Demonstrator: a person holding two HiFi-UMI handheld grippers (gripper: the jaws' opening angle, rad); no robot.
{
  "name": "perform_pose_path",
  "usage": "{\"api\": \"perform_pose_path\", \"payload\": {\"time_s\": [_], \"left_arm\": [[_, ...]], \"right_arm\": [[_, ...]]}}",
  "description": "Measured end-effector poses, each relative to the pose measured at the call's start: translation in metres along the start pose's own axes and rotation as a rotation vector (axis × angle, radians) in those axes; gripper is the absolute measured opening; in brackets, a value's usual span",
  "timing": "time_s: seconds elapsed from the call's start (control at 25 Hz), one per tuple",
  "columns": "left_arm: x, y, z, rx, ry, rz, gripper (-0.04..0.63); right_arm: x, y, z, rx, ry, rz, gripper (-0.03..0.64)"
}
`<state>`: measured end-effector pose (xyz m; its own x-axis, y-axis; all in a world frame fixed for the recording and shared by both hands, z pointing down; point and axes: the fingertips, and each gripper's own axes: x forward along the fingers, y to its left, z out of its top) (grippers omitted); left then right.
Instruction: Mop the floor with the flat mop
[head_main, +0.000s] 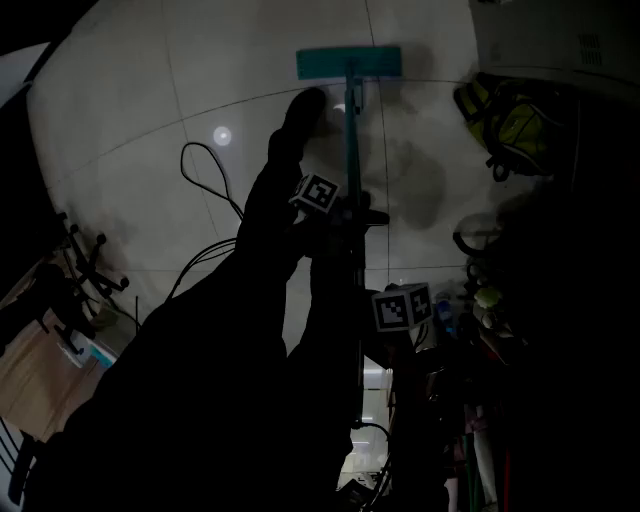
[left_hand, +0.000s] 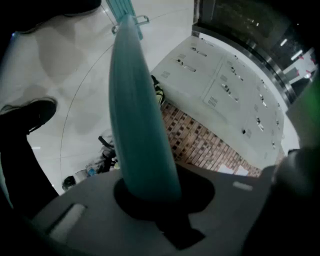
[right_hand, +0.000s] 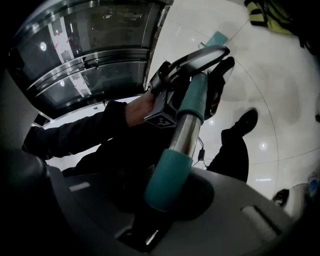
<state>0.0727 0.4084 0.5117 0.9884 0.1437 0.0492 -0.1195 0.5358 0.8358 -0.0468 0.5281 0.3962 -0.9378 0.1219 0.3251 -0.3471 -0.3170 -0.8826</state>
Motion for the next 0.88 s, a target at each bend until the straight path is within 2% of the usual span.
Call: {"api": "perform_pose_path", "payload": {"time_s": [0.16,0.32,0.52,0.76,0.88], "left_arm": [[-0.003,-0.03,0.046,0.031,-0.016,-0.034,0.067],[-0.022,-0.067,0.107,0.057,-0.034,-0.05,0.066],[-0.05,-0.123,0.195,0.055,-0.033,-0.066,0.063],[-0.081,-0.187,0.314,0.1,-0.007,-0.057,0.064],[-0.092,-0.216,0.371,0.125,-0.037,-0.082,0.064]], "right_arm": [[-0.006,0.01,0.049,-0.024,-0.011,-0.032,0.097],[-0.004,0.033,0.116,-0.033,-0.026,-0.027,0.097],[0.002,0.073,0.222,-0.025,-0.076,-0.003,0.101],[0.007,0.109,0.358,-0.042,-0.131,0.004,0.101],[0.007,0.117,0.419,-0.069,-0.147,-0.011,0.101]]}}
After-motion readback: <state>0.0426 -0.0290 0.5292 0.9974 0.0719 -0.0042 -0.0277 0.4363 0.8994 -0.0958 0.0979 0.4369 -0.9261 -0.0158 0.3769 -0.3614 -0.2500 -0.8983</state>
